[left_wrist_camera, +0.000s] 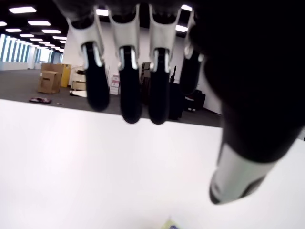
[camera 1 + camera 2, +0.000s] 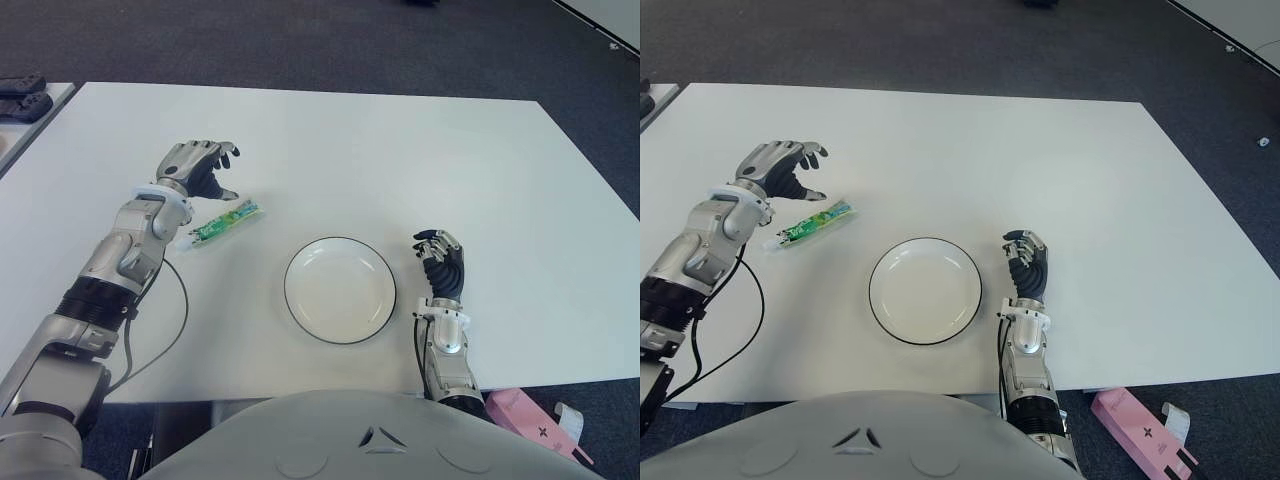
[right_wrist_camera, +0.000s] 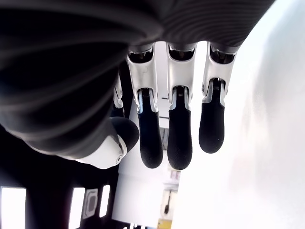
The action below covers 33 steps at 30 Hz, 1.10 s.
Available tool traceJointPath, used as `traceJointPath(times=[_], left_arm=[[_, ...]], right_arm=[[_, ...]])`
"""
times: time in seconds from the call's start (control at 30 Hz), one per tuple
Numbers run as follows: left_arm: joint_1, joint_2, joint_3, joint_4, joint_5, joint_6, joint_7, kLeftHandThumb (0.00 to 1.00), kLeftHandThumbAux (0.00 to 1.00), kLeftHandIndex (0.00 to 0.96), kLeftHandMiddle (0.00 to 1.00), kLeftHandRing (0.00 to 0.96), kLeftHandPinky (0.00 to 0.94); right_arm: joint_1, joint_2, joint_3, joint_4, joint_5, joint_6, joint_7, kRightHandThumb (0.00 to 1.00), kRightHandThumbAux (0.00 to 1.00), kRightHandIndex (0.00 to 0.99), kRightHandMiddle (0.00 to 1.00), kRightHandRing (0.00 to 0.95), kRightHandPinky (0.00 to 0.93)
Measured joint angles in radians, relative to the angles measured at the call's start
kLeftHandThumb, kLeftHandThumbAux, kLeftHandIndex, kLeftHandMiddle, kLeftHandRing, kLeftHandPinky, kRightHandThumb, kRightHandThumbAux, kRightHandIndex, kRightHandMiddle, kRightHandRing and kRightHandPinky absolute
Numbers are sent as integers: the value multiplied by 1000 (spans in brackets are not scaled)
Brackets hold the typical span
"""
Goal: Put the toothpaste on the table into the plate.
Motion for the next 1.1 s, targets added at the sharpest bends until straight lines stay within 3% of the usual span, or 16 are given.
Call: traceJointPath(times=[0.27, 0.57, 0.83, 1.03, 1.1], left_arm=[[28, 7, 37, -98, -17, 7, -55, 0, 852, 266, 428, 436, 434], [51, 51, 42, -178, -47, 9, -225, 0, 743, 285, 457, 469, 462], [58, 72, 25, -196, -23, 54, -343, 1, 643, 266, 376, 392, 395], [56, 71, -8, -162, -2, 68, -371, 24, 551, 259, 349, 373, 418], [55, 71, -14, -156, 3, 70, -381, 51, 505, 217, 334, 359, 399]], right_arm=[[0, 0, 1, -1, -5, 1, -4, 710, 732, 426, 468, 498, 502], [0, 0, 2, 1, -4, -3, -8, 711, 732, 427, 472, 504, 513], [2, 0, 3, 1, -4, -4, -8, 712, 733, 426, 486, 502, 502], [4, 3, 4, -2, -3, -4, -8, 712, 733, 426, 484, 503, 504], [5, 3, 4, -3, -2, -4, -8, 712, 733, 426, 486, 504, 505]])
